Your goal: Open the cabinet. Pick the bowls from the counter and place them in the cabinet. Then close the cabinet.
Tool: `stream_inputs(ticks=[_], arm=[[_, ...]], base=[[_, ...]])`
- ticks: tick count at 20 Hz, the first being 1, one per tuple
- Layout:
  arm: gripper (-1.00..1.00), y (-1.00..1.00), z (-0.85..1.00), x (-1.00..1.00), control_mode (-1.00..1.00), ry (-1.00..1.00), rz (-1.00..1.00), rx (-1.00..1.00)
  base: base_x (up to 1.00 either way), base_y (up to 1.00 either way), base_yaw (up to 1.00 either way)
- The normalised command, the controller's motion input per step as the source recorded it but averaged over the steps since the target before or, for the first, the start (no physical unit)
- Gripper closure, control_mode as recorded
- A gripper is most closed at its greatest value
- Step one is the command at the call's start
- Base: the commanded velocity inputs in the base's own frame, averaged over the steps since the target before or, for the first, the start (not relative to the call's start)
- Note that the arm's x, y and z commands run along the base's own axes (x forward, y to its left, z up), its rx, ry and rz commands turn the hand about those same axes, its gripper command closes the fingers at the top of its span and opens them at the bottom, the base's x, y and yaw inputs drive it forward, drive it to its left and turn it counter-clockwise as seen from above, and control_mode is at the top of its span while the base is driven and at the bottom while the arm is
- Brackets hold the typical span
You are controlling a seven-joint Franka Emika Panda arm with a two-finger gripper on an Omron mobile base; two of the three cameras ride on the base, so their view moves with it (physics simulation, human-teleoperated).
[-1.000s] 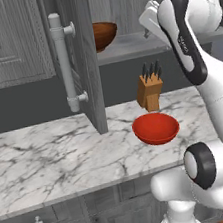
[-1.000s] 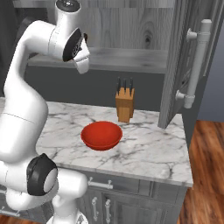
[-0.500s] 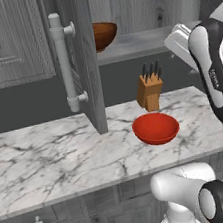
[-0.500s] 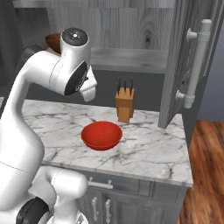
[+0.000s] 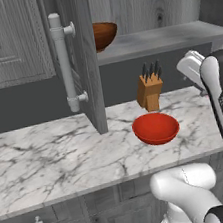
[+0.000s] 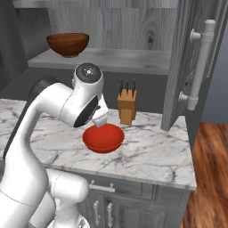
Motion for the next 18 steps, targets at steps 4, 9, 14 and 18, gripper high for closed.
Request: stream_inputs(ticks=[4, 9, 14, 18], arm=[[-1.00, -0.25, -0.44, -0.01, -1.00, 0.04, 0.01, -0.06], [-1.00, -0.18, -0.51, 0.00, -1.00, 0.09, 0.00, -0.11], [-1.00, -0.04, -0.45, 0.09, -1.00, 0.12, 0.01, -0.20], [-1.00, 0.00, -0.40, 0.13, -1.00, 0.02, 0.03, -0.08]], base=[[0.00, 0.00, 0.00], [0.00, 0.00, 0.00], [0.00, 0.00, 0.00], [0.00, 0.00, 0.00]])
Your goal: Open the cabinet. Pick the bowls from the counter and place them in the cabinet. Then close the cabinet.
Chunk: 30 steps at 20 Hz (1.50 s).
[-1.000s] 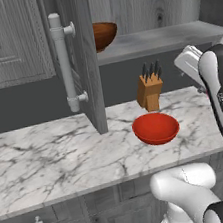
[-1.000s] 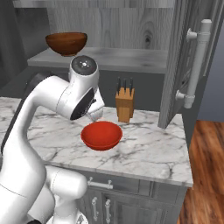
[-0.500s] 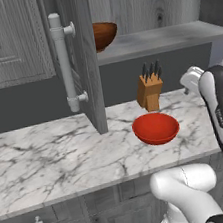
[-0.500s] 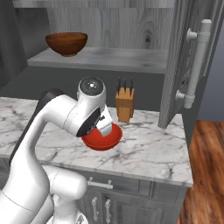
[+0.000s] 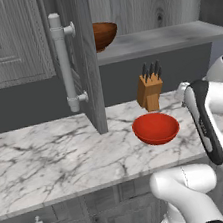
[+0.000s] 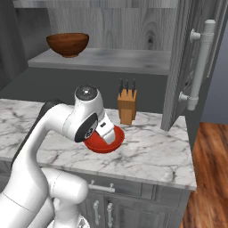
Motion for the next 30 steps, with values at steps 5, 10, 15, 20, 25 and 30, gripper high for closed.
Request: stream_inputs(ticks=[5, 10, 15, 20, 25, 30], arm=[[-1.00, -0.09, -0.44, 0.09, -1.00, 0.00, 0.04, 0.00], [-1.00, -0.18, -0.31, 0.04, -1.00, 0.00, 0.04, 0.00], [-1.00, -0.12, -0.15, 0.22, -1.00, 0.00, 0.02, 0.00], [-1.00, -0.11, -0.16, 0.32, -1.00, 0.00, 0.05, 0.00], [-1.00, -0.11, -0.18, 0.30, -1.00, 0.00, 0.07, 0.00], [-1.00, -0.07, -0.15, 0.34, -1.00, 0.00, 0.07, 0.00]], base=[[0.00, 0.00, 0.00], [0.00, 0.00, 0.00], [0.00, 0.00, 0.00], [0.00, 0.00, 0.00], [0.00, 0.00, 0.00], [0.00, 0.00, 0.00]])
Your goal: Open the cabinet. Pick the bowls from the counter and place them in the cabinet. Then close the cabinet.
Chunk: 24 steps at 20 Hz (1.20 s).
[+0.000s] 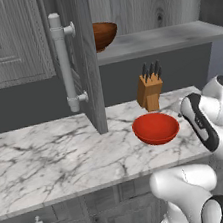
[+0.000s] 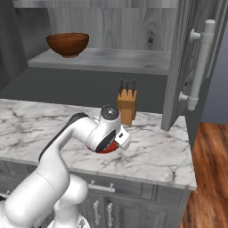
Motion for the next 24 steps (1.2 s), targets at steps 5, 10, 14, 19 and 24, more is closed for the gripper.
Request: stream_inputs(ticks=[5, 10, 14, 19, 24], arm=[[-1.00, 0.00, -0.23, 0.32, -1.00, -0.01, 0.01, 0.00], [-1.00, 0.00, -0.36, 0.27, -1.00, 0.07, 0.00, 0.00], [-1.00, 0.00, -0.27, 0.25, -1.00, 0.05, 0.00, 0.00], [-1.00, -0.03, -0.25, 0.09, -1.00, 0.00, 0.00, 0.02], [-1.00, 0.00, -0.32, 0.12, -1.00, 0.00, 0.00, 0.03]], base=[[0.00, 0.00, 0.00], [0.00, 0.00, 0.00], [0.00, 0.00, 0.00], [0.00, 0.00, 0.00], [0.00, 0.00, 0.00]])
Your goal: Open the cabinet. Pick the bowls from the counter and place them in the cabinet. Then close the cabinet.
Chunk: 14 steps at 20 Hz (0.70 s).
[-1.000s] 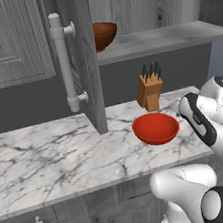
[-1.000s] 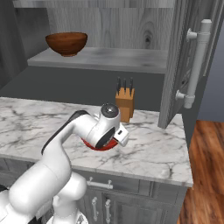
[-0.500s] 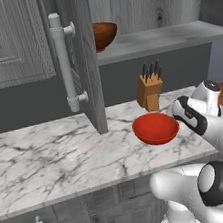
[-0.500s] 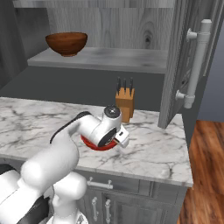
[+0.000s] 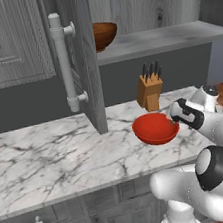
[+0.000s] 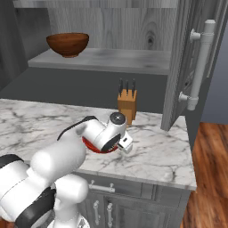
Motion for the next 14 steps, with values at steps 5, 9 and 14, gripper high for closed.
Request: stream_inputs(ticks=[5, 9, 14], arm=[[-1.00, 0.00, -0.29, 0.18, -1.00, 0.00, 0.00, 0.03], [-1.00, 0.00, -0.24, 0.25, -1.00, 0.00, 0.00, 0.02], [-1.00, 0.00, -0.17, 0.36, -1.00, 0.00, 0.00, 0.00]], base=[[0.00, 0.00, 0.00], [0.00, 0.00, 0.00], [0.00, 0.00, 0.00]])
